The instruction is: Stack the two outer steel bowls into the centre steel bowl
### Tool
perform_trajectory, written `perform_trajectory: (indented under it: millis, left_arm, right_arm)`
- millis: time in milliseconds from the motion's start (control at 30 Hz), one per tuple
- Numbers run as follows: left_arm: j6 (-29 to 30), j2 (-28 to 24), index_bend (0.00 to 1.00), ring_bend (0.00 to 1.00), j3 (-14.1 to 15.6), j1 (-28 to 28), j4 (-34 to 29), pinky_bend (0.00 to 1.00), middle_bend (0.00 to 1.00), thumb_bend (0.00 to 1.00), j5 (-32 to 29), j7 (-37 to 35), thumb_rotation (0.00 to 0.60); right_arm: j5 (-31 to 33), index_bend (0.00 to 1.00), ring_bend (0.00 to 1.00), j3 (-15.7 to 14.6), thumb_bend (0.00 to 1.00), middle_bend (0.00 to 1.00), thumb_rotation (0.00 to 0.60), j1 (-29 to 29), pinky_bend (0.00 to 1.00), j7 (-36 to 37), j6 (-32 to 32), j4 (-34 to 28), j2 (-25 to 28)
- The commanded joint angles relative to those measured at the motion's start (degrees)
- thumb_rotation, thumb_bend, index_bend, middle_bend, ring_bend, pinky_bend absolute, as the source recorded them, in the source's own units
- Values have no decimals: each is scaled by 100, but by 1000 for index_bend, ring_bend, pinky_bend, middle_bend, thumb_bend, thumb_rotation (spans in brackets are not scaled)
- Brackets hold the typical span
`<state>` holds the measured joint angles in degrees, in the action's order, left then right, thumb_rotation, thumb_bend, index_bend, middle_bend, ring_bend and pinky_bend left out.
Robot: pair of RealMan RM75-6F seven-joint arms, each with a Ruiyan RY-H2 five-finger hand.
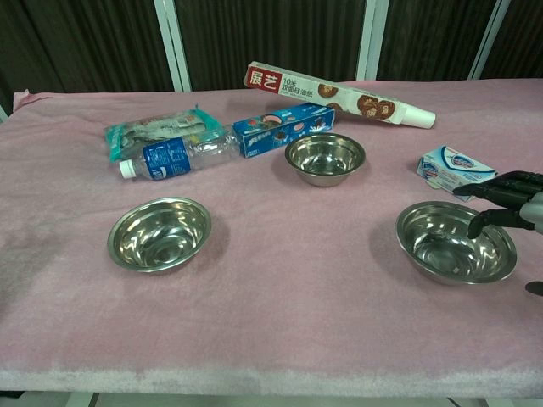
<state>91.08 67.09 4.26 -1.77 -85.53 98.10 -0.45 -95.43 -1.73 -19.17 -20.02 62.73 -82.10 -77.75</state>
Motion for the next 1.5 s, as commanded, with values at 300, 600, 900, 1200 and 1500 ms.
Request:
perform_trajectory:
  millis: [300, 600, 900, 1200, 1500]
  left_arm:
    - [-79, -37, 0, 0, -24, -85, -72, 43, 0, 358, 32, 40, 600]
    - [112, -3, 0, 0, -7, -10, 18, 44, 0, 359, 101, -62, 600]
    - [134, 8, 0, 0, 23, 16, 51, 43, 0, 359, 125, -69, 600]
    - [132, -16, 0, 0, -1, 20, 41, 43, 0, 359, 70, -111, 600]
    - [71, -68, 0, 0, -46, -2, 62, 43, 0, 359, -49, -254, 600]
  right_arm:
    - [-241, 553, 0, -143, 435, 0, 600, -282, 0, 384, -81, 160, -149]
    - [-379, 693, 0, -208, 622, 26, 600, -362, 0, 600, 118, 389, -312]
    - [-110, 692, 0, 329, 622, 26, 600, -519, 0, 537, 487, -95, 6]
    - [1291, 690, 0, 1791, 622, 41, 600, -1413, 0, -934, -67, -934, 80]
    - [2455, 690, 0, 2293, 622, 41, 600, -2594, 0, -2698, -502, -180, -1032]
